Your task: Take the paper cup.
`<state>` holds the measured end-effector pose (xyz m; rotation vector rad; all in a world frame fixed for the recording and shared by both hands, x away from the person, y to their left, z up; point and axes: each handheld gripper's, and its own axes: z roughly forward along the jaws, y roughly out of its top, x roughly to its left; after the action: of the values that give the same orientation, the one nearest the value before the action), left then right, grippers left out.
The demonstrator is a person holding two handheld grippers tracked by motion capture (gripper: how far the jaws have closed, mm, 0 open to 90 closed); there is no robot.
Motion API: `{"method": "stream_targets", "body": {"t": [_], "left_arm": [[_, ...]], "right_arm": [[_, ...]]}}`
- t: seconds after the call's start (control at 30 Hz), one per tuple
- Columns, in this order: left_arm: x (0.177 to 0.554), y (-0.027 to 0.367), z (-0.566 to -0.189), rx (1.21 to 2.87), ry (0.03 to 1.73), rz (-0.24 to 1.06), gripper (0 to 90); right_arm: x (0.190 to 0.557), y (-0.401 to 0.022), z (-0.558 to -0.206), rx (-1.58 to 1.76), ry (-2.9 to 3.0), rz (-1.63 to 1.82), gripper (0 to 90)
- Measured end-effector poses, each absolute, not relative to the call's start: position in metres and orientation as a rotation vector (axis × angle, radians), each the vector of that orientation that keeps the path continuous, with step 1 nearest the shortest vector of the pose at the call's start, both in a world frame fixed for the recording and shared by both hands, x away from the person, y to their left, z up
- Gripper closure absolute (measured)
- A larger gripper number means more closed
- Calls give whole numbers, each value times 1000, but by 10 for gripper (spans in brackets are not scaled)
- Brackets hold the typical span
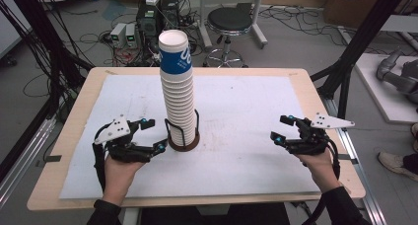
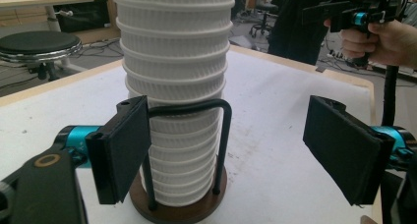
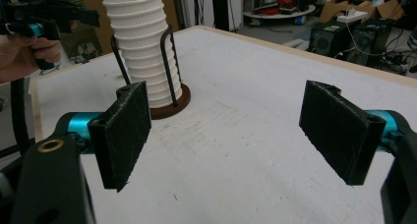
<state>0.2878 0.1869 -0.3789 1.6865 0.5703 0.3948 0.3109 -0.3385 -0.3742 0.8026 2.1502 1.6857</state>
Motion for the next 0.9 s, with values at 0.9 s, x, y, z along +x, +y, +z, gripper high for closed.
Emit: {"method": "stream_targets", "body": {"t": [0.9], "left_arm": [[317, 182, -311, 1611, 574, 386, 105]], "right_arm": [[312, -338, -378, 825, 2192, 1618, 202]]}}
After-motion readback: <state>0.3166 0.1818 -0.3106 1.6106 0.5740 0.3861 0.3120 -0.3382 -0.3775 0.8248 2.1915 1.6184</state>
